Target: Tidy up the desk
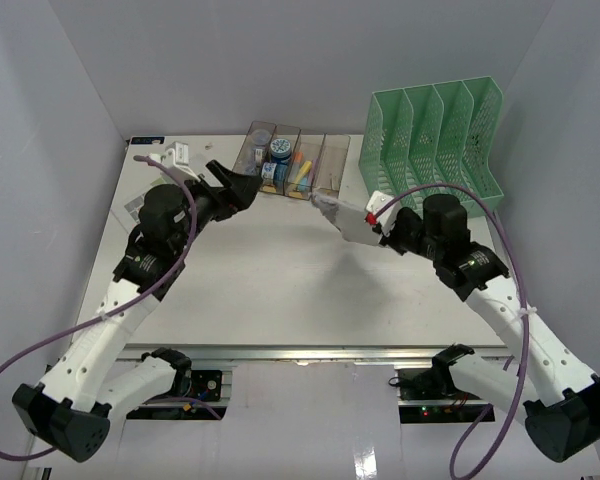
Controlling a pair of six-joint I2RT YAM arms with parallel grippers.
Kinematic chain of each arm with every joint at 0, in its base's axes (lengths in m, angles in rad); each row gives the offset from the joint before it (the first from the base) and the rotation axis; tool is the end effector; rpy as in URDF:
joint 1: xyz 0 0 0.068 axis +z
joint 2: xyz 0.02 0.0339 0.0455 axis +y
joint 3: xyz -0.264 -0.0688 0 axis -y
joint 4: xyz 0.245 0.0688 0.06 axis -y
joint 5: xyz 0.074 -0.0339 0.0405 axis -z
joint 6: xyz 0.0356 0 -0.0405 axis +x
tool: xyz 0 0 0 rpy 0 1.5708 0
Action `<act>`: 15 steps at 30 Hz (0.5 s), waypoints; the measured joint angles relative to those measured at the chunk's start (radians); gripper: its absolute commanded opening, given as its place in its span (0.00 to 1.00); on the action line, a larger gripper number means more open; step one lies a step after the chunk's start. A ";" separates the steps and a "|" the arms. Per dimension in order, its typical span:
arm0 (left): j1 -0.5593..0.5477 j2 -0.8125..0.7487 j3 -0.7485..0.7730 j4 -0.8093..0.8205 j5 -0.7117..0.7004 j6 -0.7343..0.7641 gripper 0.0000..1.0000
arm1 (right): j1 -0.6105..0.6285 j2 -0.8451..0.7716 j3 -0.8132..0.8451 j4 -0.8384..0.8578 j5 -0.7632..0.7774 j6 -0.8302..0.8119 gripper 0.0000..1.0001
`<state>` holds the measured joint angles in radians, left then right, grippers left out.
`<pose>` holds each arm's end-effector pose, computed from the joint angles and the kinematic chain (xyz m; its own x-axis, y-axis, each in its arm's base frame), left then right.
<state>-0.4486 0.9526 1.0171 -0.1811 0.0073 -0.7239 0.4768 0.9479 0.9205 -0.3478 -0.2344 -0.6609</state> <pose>0.1949 -0.0941 0.3916 -0.3701 -0.5569 -0.7436 0.2604 0.7061 -0.6585 0.1860 0.1054 0.3414 0.1348 -0.6023 -0.7868 -0.7038 0.5007 -0.5039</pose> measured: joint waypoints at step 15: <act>0.001 -0.374 -0.400 -0.112 0.034 0.436 0.98 | -0.319 0.079 0.174 0.208 0.017 0.261 0.08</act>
<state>-0.4480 0.5785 0.6172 -0.2930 0.0414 -0.2879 0.1580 1.0268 1.0940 -0.1398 -0.2175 -0.4002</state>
